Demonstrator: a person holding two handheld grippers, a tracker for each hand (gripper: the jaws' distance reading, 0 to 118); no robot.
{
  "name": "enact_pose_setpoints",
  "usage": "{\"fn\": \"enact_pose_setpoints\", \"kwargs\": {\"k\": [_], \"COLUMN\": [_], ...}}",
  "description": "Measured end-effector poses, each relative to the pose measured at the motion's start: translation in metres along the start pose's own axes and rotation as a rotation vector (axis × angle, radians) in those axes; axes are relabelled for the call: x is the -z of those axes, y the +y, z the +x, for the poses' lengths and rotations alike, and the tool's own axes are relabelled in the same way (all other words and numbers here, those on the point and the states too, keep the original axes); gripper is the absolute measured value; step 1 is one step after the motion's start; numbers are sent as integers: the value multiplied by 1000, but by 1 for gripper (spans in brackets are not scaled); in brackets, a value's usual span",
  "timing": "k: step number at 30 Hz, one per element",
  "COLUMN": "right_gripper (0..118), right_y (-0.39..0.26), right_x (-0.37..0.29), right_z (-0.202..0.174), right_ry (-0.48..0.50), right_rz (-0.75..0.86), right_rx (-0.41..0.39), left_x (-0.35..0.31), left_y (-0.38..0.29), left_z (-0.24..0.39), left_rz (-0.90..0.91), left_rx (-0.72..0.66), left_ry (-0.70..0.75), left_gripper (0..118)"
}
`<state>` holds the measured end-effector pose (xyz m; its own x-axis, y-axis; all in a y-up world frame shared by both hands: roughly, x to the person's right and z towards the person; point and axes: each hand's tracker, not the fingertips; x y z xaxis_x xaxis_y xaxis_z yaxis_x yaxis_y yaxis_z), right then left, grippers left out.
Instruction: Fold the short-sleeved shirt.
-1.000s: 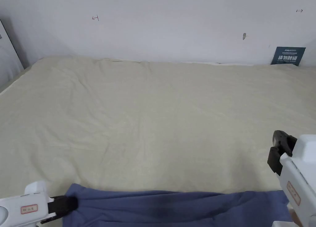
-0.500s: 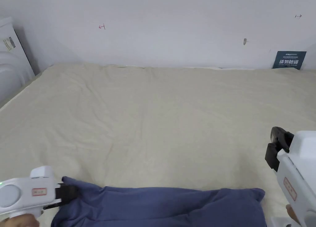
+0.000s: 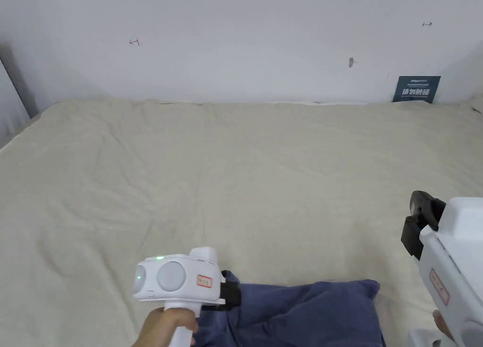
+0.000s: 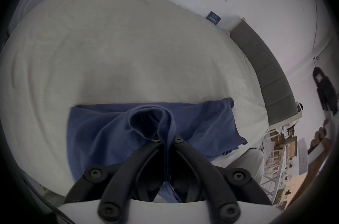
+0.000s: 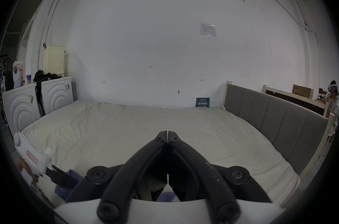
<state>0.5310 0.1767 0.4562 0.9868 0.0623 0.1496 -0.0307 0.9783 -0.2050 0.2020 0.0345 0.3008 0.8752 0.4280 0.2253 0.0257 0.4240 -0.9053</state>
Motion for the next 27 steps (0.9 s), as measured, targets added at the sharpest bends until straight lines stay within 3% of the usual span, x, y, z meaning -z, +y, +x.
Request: {"fn": "enact_pose_setpoints", "kwargs": {"k": [6, 7, 9, 10, 11, 20, 25, 27], "right_gripper": [1, 1, 1, 1, 1, 1, 1, 1], "right_y": [-2, -3, -4, -4, -5, -2, 2, 3], "right_x": [-2, -2, -2, -2, -2, -4, -5, -6], "right_z": [10, 11, 13, 13, 13, 7, 3, 2], "right_ry": [-24, -27, -31, -32, -33, -19, -3, 2], "right_rz": [-10, -12, -15, -17, -19, -9, 0, 4], "right_rx": [-2, -2, 1, 2, 4, 14, 10, 9], "left_x": [52, 56, 47, 45, 42, -37, -78, -84], "left_y": [-1, 0, -2, -2, -2, -11, -34, -44], "left_z": [13, 13, 20, 21, 22, 13, 2, -7], "left_rz": [-64, -70, -73, -75, -71, 225, 406, 459], "left_rx": [-32, -32, -24, -19, -7, 38, 67, 79], "left_ry": [24, 33, 36, 29, 18, 43, 176, 221], "left_gripper": [10, 22, 86, 111, 118, 111, 85, 59]}}
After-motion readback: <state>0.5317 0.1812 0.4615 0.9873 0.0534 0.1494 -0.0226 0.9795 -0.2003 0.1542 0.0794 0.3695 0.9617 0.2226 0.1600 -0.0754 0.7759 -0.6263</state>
